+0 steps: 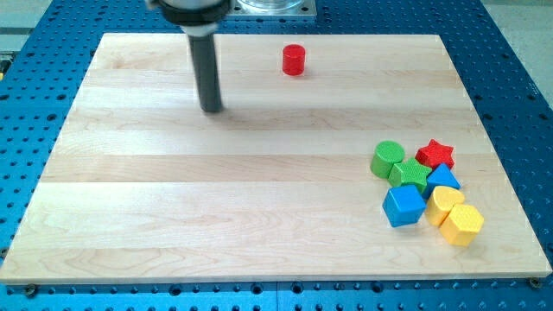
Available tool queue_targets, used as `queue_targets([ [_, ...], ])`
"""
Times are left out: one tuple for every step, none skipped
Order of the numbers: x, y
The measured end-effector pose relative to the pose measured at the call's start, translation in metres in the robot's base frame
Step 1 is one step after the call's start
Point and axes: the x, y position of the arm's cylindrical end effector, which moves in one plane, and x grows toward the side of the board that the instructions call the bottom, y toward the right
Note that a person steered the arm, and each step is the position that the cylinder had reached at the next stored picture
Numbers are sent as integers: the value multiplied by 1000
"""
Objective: Move the red circle into the green circle
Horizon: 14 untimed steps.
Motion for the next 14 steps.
queue_targets([
  [-55, 8],
  [-86, 62],
  [-86, 141],
  [-69, 197],
  [-61, 195],
  [-72, 204],
  [-47, 229],
  [-10, 240],
  [-38, 237],
  [-43, 255],
  [-11, 265],
  [34, 265],
  [54, 253],
  [24, 248],
])
